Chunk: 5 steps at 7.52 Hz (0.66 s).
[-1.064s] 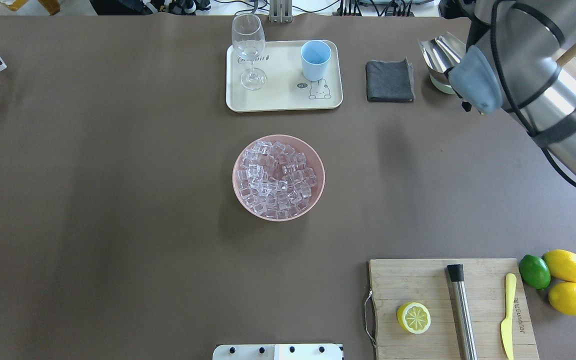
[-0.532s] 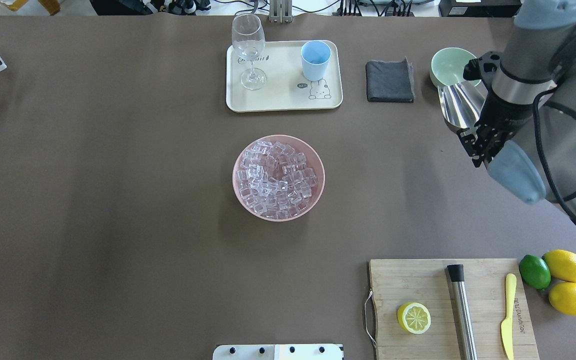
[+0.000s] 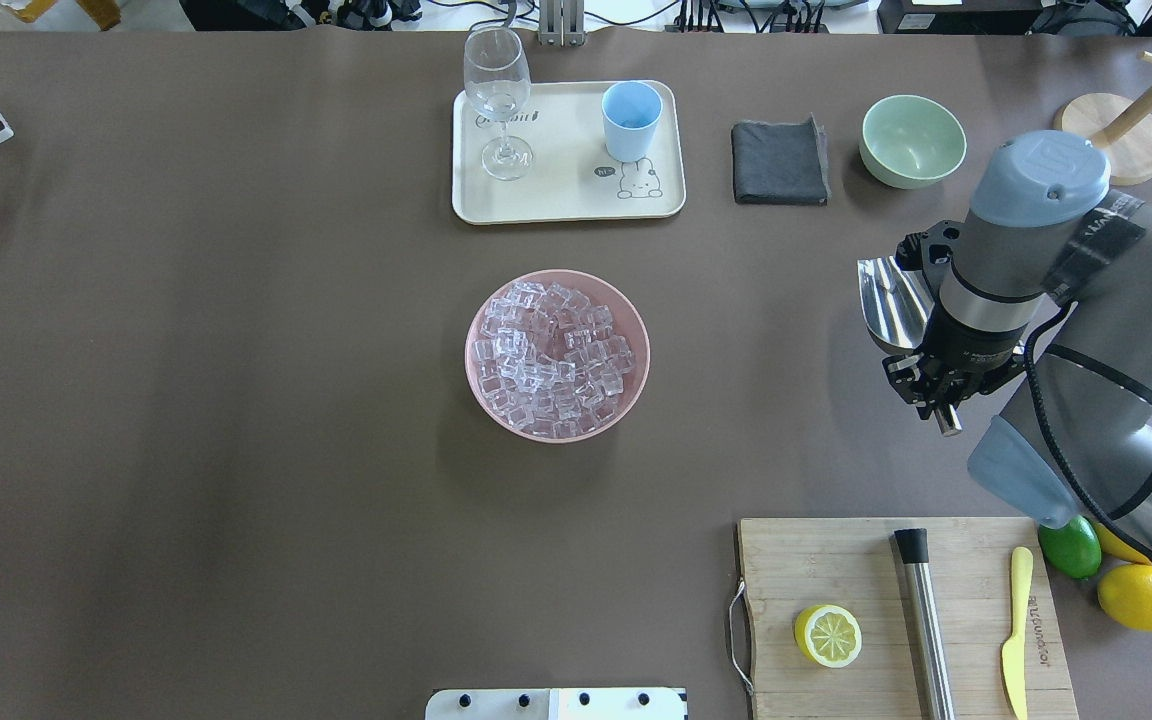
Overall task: Put ice in cup with scoop
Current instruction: 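Carry the empty scoop back beside the pale green bowl with the right gripper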
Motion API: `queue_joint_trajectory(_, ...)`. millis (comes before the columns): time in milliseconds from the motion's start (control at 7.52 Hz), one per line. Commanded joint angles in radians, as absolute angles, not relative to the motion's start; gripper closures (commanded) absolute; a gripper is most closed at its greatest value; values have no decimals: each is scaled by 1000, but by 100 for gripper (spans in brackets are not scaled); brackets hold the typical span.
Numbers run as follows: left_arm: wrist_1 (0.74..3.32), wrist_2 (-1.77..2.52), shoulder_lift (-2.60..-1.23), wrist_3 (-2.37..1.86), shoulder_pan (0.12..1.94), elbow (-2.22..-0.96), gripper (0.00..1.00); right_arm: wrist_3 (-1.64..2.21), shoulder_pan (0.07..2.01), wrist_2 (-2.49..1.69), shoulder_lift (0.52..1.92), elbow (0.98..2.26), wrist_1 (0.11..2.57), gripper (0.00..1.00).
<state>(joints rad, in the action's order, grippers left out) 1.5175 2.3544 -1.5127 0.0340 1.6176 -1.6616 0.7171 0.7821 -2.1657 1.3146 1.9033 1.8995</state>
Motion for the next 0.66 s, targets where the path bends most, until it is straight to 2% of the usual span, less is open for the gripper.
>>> queue_joint_trajectory(0,1523,2358,-1516,31,1608,-1663,2,730,755,-2158,1324,1840,1829,100)
queue_joint_trajectory(532,1531,2359,-1517,38,1606,-1661,2,836,753,-2169,1322,1730,1666,100)
